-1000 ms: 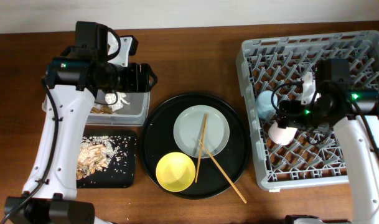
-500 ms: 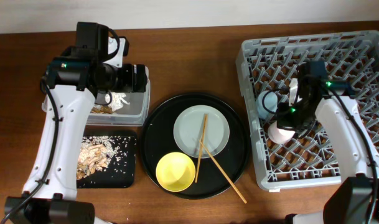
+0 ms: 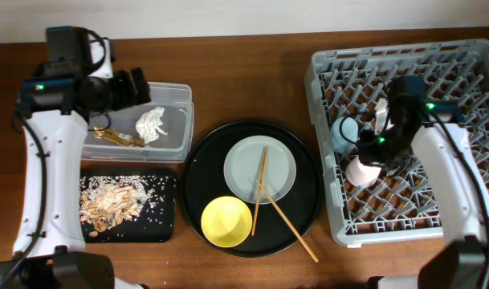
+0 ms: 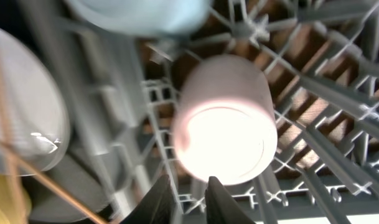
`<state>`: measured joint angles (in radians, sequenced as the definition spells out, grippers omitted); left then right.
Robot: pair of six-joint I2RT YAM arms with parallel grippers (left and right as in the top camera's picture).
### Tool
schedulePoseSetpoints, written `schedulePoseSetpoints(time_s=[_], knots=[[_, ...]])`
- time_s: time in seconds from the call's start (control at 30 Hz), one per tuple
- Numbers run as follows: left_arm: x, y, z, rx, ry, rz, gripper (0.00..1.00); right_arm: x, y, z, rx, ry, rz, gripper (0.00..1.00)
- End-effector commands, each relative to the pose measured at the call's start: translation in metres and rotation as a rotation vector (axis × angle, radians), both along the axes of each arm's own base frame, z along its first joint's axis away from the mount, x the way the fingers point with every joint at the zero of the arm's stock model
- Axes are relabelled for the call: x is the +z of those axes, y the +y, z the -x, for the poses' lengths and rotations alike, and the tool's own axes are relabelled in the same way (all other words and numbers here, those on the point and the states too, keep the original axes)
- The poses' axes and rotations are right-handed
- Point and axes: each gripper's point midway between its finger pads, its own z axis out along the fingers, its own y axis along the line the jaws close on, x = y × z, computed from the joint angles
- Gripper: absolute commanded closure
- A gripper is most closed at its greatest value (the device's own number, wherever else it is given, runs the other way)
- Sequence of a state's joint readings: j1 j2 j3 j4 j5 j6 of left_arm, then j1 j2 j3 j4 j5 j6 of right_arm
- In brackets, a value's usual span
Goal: Sort waste into correct bins and load items into the dishwasher rack
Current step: 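Grasp one wooden chopstick on the plate with the right gripper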
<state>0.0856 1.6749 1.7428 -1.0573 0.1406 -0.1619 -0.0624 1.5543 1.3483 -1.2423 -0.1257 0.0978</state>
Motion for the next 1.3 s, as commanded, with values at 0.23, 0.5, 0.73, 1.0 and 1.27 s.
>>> schedulePoseSetpoints(time_s=[0.23, 0.5, 0.73, 1.0, 1.27], knots=[[-0.001, 0.018, 0.003, 0.067, 0.013, 0.010, 0.01, 0.025, 0.137, 0.072, 0.584, -0.019, -0.055, 0.43], [-0.001, 0.018, 0.003, 0.067, 0.013, 0.010, 0.01, -0.075, 0.169, 0.109, 0.747, 0.012, 0.002, 0.47], [-0.001, 0.018, 0.003, 0.067, 0.013, 0.010, 0.01, -0.126, 0.171, 0.106, 0.748, -0.039, -0.011, 0.59], [-0.001, 0.018, 0.003, 0.067, 0.013, 0.010, 0.01, -0.136, 0.168, 0.110, 0.747, -0.024, -0.008, 0.81], [-0.001, 0.018, 0.003, 0.067, 0.013, 0.010, 0.01, -0.054, 0.206, 0.076, 0.768, -0.110, -0.102, 0.96]])
